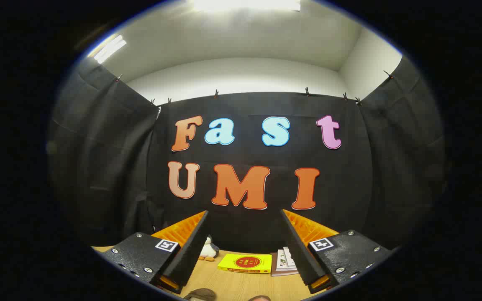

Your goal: Open the storage box then place both shoes into the box .Put the left shoe in first, then the right shoe, with the right side of both shoes facing outward in a uniform manner.

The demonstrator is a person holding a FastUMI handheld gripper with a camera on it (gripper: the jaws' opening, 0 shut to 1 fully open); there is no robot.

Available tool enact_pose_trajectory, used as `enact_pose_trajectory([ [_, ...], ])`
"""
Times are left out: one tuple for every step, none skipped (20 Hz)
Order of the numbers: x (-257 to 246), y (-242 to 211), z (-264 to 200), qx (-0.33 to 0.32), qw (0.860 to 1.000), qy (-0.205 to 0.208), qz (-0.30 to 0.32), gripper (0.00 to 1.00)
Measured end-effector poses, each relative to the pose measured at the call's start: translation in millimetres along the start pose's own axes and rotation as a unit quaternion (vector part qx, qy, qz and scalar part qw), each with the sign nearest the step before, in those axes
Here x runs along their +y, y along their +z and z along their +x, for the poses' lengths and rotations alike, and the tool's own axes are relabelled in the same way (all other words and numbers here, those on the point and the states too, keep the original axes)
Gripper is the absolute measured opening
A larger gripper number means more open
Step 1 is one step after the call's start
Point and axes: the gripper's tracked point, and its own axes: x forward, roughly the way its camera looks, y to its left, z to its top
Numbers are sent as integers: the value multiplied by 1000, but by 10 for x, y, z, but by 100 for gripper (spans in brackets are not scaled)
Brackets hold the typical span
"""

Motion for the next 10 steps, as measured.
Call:
enact_pose_trajectory([
  [-2, 17, 2, -1, 1000, 0, -1, 98],
  [-3, 27, -8, -3, 1000, 1, -1, 98],
  [-5, 38, -3, -4, 1000, 2, -1, 98],
  [1, 44, 3, -5, 1000, 4, 0, 98],
  [23, 41, 12, -5, 1000, 6, 2, 98],
  [31, 30, 20, -5, 1000, 8, 4, 98],
  [51, 27, 7, -5, 1000, 11, 5, 98],
  [70, 6, 17, -2, 1000, 14, 4, 98],
  [78, -5, 14, -1, 1000, 16, 3, 98],
  [98, 0, 16, -1, 1000, 17, 3, 98],
])
